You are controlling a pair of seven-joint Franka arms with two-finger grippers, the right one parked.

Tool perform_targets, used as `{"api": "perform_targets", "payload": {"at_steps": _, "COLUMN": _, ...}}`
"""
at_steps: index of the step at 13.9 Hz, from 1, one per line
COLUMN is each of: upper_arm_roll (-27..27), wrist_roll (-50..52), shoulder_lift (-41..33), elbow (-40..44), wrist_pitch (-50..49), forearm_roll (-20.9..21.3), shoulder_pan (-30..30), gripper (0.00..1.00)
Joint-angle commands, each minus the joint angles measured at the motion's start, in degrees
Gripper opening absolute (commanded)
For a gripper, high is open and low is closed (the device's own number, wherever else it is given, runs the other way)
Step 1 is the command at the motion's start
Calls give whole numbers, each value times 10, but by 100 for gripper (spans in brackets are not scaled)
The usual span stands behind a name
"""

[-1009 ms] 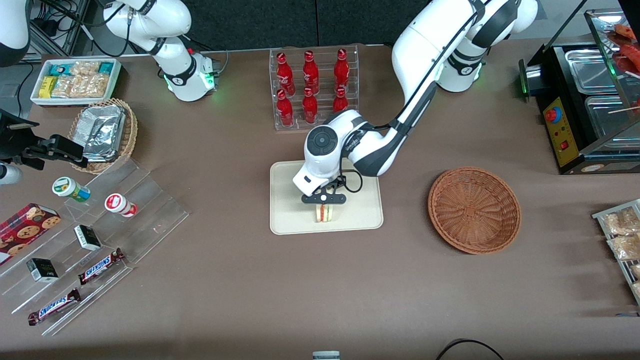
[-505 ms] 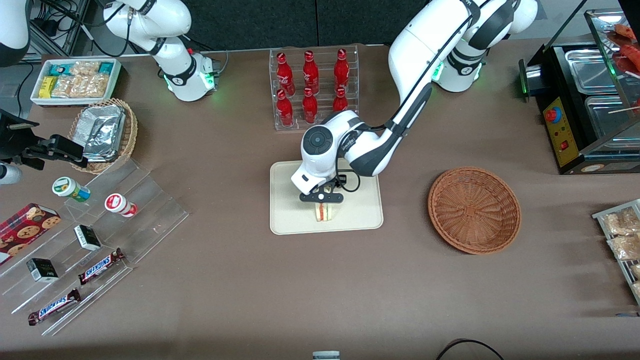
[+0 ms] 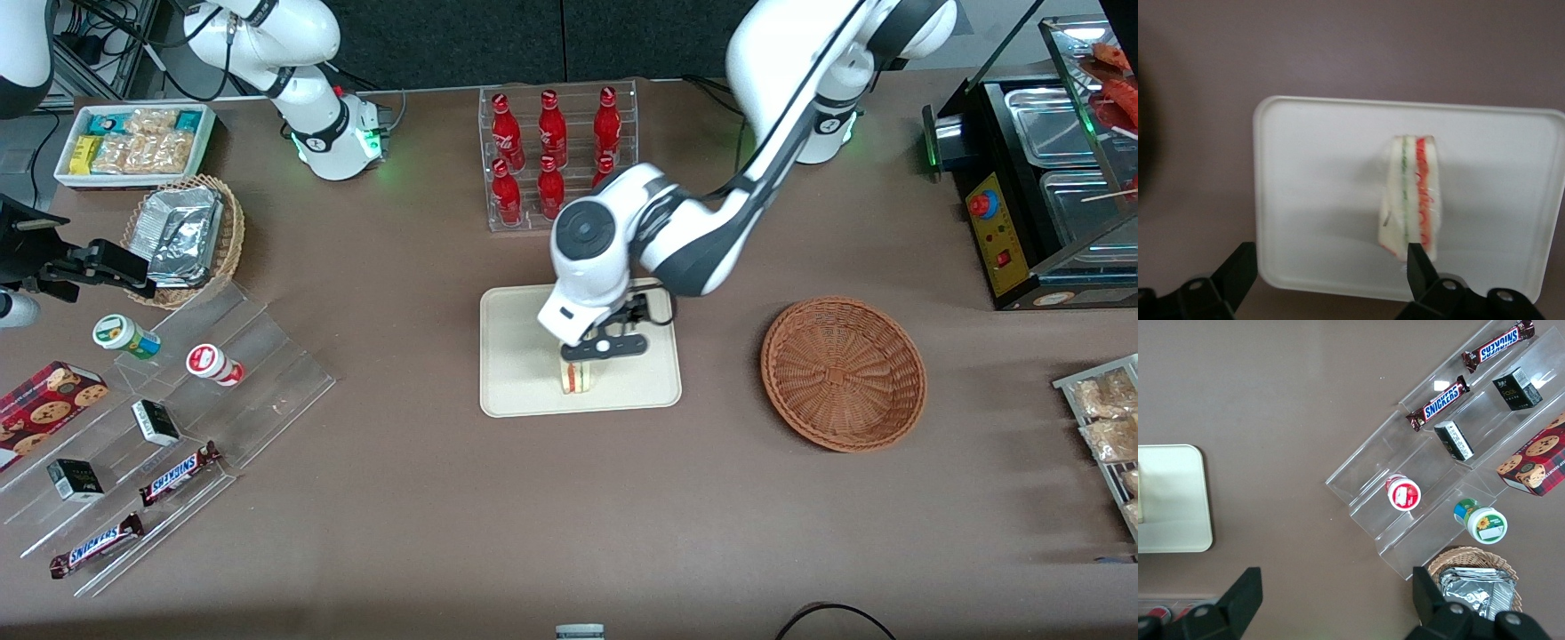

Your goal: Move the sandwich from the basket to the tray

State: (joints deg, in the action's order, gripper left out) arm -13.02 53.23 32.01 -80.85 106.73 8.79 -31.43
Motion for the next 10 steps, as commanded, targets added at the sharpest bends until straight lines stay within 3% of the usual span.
{"api": "perform_targets", "payload": {"at_steps": 1, "upper_arm_roll": 0, "wrist_roll": 7, "shoulder_lift": -73, "elbow": -21, "wrist_pitch": -66, "forearm_roll": -13, "shoulder_pan": 42, "gripper": 99}}
{"api": "perform_targets", "payload": {"at_steps": 6, "upper_arm_roll": -1, "wrist_roll": -97, "shoulder_lift": -153, "elbow": -23, "wrist_pitch": -150, "forearm_roll": -56, "shoulder_pan": 143, "gripper": 99}}
{"api": "perform_targets", "payload": {"at_steps": 10, "upper_arm_roll": -1, "wrist_roll": -259, "shoulder_lift": -194, "elbow": -23, "wrist_pitch": -211, "forearm_roll": -81, "shoulder_pan": 240, "gripper": 99}}
